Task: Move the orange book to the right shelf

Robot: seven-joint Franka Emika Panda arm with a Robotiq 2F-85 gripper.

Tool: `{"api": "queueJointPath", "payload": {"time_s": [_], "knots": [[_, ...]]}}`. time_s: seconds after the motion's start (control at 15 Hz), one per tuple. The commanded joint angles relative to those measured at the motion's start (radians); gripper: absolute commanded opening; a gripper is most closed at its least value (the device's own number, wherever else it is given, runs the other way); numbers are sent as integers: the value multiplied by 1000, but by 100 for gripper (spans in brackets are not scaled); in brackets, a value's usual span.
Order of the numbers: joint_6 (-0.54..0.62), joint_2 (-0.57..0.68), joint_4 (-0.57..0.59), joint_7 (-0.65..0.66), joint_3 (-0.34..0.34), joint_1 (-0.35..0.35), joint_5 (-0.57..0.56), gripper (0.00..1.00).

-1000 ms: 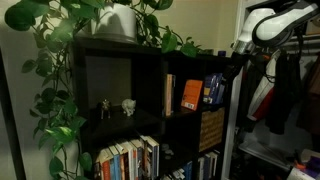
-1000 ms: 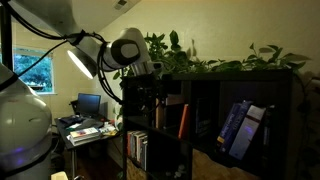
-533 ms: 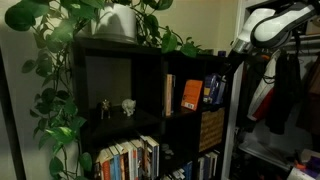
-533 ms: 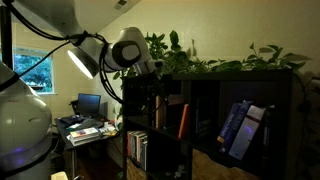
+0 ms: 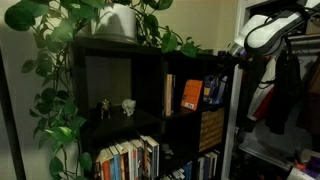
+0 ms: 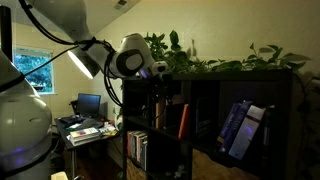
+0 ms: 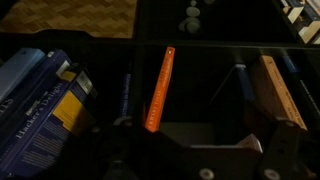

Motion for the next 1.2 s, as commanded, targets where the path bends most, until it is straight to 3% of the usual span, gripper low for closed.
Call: {"api": "queueJointPath", "payload": {"time_s": [0.0, 0.67, 1.13], "knots": [[103, 46, -22, 41, 9, 16, 26, 100], [348, 233, -1, 128, 41, -2, 46, 100], [394, 353, 82, 130, 52, -30, 29, 100]]}}
